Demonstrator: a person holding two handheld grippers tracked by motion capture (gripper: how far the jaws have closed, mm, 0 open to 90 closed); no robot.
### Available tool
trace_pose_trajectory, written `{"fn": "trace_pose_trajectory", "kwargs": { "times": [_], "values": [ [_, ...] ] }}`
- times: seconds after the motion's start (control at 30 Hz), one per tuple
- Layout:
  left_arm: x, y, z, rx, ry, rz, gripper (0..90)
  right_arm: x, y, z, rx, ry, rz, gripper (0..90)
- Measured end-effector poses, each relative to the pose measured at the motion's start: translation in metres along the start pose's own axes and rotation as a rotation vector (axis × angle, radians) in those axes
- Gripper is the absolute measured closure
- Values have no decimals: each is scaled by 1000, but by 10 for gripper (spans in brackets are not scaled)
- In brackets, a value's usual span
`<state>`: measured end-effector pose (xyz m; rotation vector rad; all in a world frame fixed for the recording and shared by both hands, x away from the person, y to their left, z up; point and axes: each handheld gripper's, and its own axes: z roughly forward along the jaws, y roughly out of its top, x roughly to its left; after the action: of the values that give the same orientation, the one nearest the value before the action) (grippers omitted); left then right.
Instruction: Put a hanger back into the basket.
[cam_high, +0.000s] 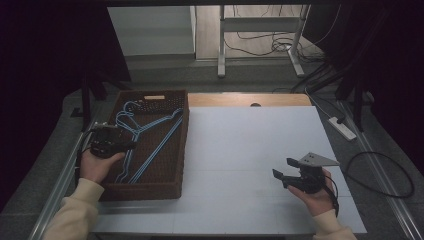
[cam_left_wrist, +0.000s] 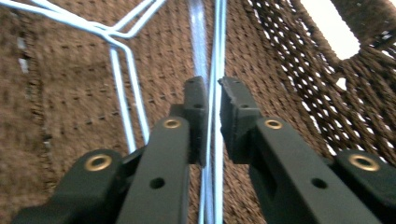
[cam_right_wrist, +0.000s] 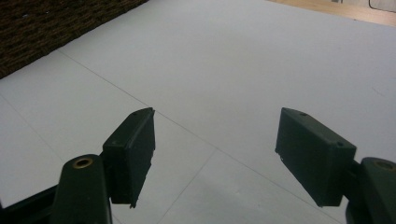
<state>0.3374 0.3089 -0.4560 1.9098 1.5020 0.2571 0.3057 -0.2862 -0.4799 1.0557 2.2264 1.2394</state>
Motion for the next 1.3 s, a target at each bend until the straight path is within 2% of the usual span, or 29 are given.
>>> {"fn": "trace_pose_trajectory", "kwargs": {
  "times": [0.07,0.23,0.27,0.3,0.33,0.37,0.43,0.63,0.87,1.13,1.3],
  "values": [
    [-2,1,-3,-39,24,22,693,0,0,0,-1,1,0,293],
    [-12,4,-23,-183,11,94,508,0,0,0,-3,2,-1,293],
    [-16,4,-27,-206,13,112,465,0,0,0,-2,2,-1,292],
    [-16,4,-27,-206,13,112,424,0,0,0,0,3,-1,292],
    [-21,4,-33,-231,10,136,424,0,0,0,0,3,-1,292],
    [-28,3,-41,-267,-9,156,352,0,0,0,3,2,-2,292],
    [-37,2,-49,-295,-41,179,324,0,0,0,5,1,-1,292],
    [-62,-13,-55,-321,-133,220,286,0,-2,0,9,3,2,289],
    [-87,-35,-49,-340,-195,251,275,-1,-3,-2,13,3,5,288],
    [-105,-57,-36,-347,-250,276,277,-3,-6,-9,5,-3,16,288],
    [-111,-63,-30,-350,-256,293,278,-4,-7,-12,-2,-7,22,289]
  ]
}}
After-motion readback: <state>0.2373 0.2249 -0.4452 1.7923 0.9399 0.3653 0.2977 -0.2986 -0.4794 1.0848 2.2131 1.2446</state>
